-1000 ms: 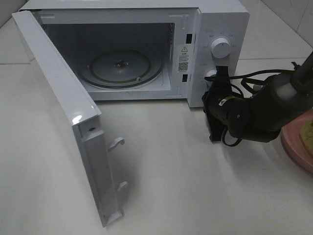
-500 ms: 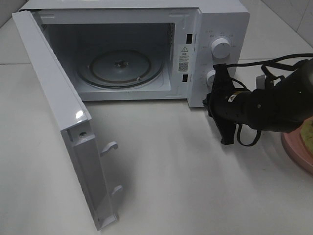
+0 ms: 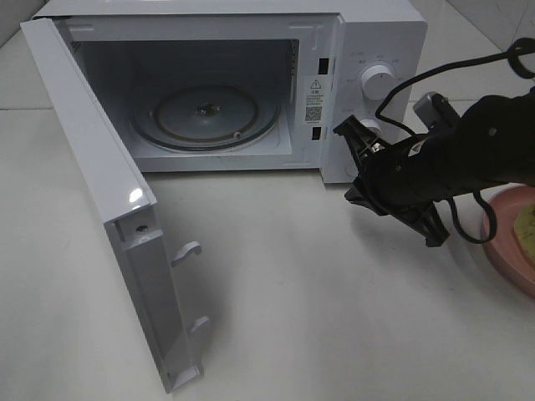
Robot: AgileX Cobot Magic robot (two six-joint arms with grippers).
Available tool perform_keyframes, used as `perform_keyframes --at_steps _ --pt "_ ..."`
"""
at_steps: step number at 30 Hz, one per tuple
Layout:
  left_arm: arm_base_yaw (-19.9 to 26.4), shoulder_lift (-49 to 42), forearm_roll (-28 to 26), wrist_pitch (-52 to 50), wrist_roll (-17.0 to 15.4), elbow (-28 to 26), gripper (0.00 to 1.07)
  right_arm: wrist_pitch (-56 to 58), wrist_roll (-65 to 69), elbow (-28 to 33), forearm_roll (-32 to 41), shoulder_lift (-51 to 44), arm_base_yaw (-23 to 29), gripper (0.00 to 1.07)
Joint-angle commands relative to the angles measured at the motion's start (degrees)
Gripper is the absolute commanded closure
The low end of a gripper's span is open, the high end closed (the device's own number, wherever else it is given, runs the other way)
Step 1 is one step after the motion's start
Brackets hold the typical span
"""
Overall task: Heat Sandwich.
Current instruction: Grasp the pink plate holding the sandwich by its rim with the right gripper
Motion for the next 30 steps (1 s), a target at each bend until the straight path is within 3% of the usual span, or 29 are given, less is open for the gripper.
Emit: perform_keyframes --at_steps 1,5,10,23,30 --pt "0.17 -1.32 -0.29 -0.34 0.11 0.06 0.05 4.53 -10.6 0.0 -1.2 -2.52 0.0 1.02" --pt "0.17 -1.32 -0.29 -0.34 0.11 0.06 0.05 9.8 -26.59 0.0 -1.89 -6.53 0.0 1.01" --pt "0.17 -1.32 -0.29 -0.34 0.11 0.06 0.05 14.55 -36.38 0.0 -4.3 -9.97 0.0 1.0" --pt "0.17 -1.32 -0.29 -0.34 0.11 0.06 0.05 35.12 -39.25 0.0 -23.95 -16.44 -0.17 0.96" --pt "0.17 -1.32 -0.29 -0.34 0.11 0.06 0.05 41.31 -39.25 0.0 -24.41 -17.76 -5.61 0.94"
